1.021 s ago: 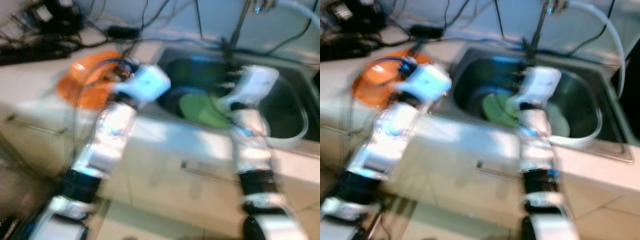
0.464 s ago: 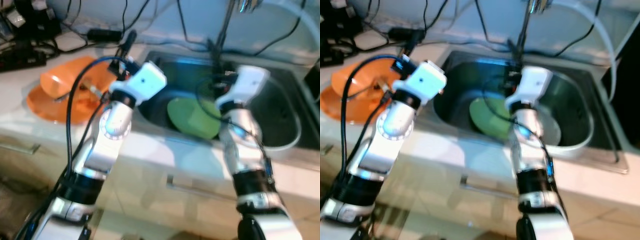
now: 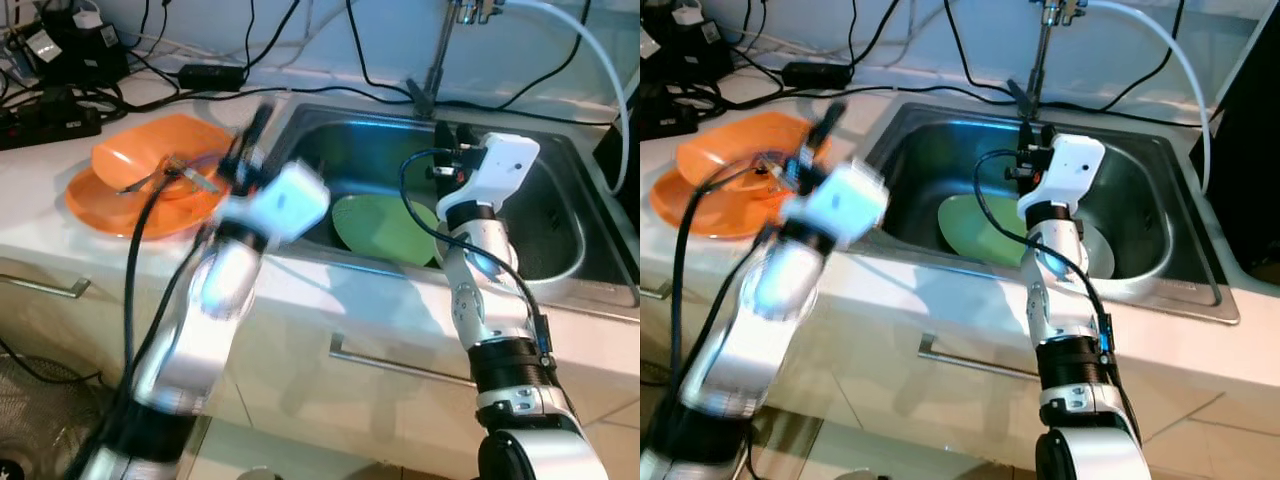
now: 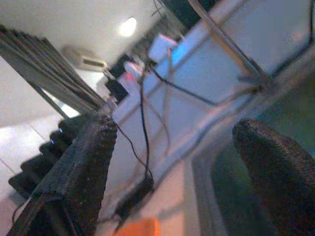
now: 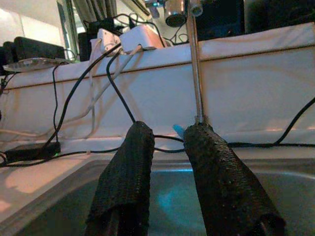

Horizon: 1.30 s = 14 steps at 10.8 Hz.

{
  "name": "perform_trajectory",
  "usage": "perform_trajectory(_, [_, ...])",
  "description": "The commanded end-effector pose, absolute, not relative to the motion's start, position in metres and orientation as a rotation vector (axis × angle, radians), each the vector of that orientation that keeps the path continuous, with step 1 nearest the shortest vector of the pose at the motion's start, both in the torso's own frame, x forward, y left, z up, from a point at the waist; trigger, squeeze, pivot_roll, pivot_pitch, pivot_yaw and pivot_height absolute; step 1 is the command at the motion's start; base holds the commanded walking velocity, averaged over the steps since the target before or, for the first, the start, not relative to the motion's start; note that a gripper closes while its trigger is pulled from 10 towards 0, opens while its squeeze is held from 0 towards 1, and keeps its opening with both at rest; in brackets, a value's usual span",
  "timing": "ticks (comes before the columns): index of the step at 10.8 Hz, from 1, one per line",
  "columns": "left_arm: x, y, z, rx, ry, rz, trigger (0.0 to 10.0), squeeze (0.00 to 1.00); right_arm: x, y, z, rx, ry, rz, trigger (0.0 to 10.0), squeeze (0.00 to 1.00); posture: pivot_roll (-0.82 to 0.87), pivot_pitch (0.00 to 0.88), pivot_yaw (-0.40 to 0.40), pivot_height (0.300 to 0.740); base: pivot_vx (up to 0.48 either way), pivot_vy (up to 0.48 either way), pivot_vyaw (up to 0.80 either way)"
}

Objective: Kitchen organization

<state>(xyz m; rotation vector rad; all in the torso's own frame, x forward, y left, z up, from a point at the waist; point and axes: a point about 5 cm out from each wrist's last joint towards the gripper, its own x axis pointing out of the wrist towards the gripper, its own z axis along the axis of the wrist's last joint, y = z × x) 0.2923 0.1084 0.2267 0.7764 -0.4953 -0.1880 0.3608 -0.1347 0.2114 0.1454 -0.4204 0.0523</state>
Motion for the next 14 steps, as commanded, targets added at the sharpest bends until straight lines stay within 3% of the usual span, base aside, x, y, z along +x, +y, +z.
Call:
perform_trajectory(1, [0.289,0.110,0.225,0.809,-0.479,-0.186,10.0,0.00,0.362,-0.134,0.209,0.147,-0.409,0.054,10.0,0.00,0.20,0.112,-0.021,0.740,0.000,0.000,0.00])
perform_trajectory(7, [0.295,0.142,0.214,0.978,-0.331,-0.023,10.0,0.00,0.363,-0.135,0.209,0.146,-0.403,0.054,10.0,0.00,0.20,0.118,-0.027,0.740,0.000,0.000,0.00])
perform_trajectory(12, [0.290,0.138,0.208,0.993,-0.310,-0.025,10.0,0.00,0.364,-0.134,0.209,0.146,-0.401,0.058,10.0,0.00,0.20,0.117,-0.029,0.740,0.000,0.000,0.00])
perform_trajectory(13, [0.292,0.138,0.210,0.994,-0.313,-0.016,0.0,0.00,0.364,-0.135,0.209,0.144,-0.402,0.055,10.0,0.00,0.19,0.116,-0.029,0.740,0.000,0.000,0.00])
perform_trajectory(14, [0.294,0.140,0.212,1.002,-0.312,-0.001,0.0,0.00,0.364,-0.136,0.209,0.142,-0.402,0.052,10.0,0.00,0.19,0.116,-0.030,0.740,0.000,0.000,0.00])
